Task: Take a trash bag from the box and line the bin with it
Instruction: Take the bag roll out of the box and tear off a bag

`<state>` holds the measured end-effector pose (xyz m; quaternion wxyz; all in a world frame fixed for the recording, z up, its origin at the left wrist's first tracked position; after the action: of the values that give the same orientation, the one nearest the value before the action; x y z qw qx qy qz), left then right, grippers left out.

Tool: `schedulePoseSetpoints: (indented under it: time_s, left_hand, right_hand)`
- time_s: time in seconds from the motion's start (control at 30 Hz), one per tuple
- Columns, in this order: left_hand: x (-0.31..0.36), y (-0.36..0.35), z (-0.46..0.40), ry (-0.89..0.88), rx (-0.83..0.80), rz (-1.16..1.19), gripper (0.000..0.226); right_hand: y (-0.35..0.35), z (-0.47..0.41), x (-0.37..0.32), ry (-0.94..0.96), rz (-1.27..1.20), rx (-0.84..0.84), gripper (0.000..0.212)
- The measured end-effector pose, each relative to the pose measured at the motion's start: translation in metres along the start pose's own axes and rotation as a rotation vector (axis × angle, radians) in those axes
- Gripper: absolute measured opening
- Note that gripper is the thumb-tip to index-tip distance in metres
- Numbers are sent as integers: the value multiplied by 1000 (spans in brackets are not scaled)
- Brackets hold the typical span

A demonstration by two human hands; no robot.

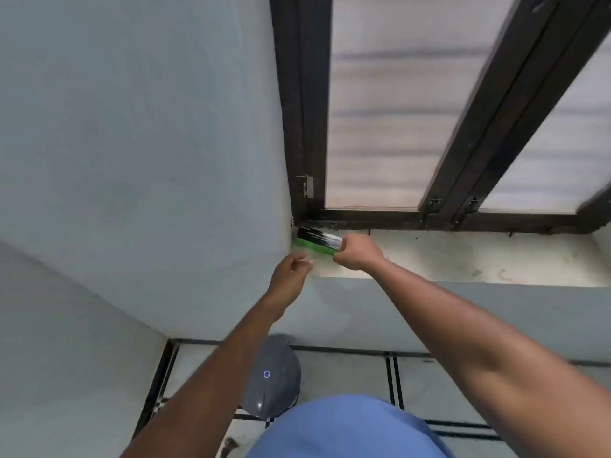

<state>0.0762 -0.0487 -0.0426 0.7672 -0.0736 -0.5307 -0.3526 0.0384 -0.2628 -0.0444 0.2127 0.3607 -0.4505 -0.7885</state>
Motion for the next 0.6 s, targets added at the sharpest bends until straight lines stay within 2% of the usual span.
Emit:
schedulePoseSetpoints:
  time_s: [0.03, 0.13, 0.2, 0.27, 0.33, 0.4, 0.43, 0.5, 0.6]
  left_hand:
    - [-5, 2, 2, 14, 9, 11, 40]
    - [-13, 6, 12, 46, -6, -9, 39]
    - [-9, 15, 12, 44, 4, -37, 39]
    - [0, 23, 11, 46, 0, -8, 37]
    - [8, 27, 9, 61, -21, 67, 35]
    - [17, 28, 6, 53, -27, 121, 32]
    - [20, 29, 3, 45, -24, 128, 30]
    - [25, 28, -4, 27, -13, 123, 31]
    - [34, 20, -12, 13, -4, 63, 51]
  right_hand:
    - [-5, -8, -2, -10, 43, -22, 21]
    - [-7, -20, -12, -37, 117, 15, 72]
    - [-17, -31, -25, 23, 144, 6, 89]
    - [-23, -35, -26, 40, 200, 18, 84]
    - [-26, -36, -25, 63, 224, 36, 55]
    - [-30, -33, -22, 87, 129, 44, 35]
    - [-31, -32, -18, 91, 7, 52, 34]
    - [-29, -25, -11, 93, -297, 59, 45]
    - [-25, -14, -6, 117, -540, 70, 66]
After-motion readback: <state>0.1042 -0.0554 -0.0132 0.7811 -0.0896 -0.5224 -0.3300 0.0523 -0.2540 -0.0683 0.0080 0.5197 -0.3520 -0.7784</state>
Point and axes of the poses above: each hand's wrist, its own z-axis away from the middle knuckle, its own y-axis out of the back of the hand, x = y × z, the point moved 10 cm from there along -z, towards the middle knuckle
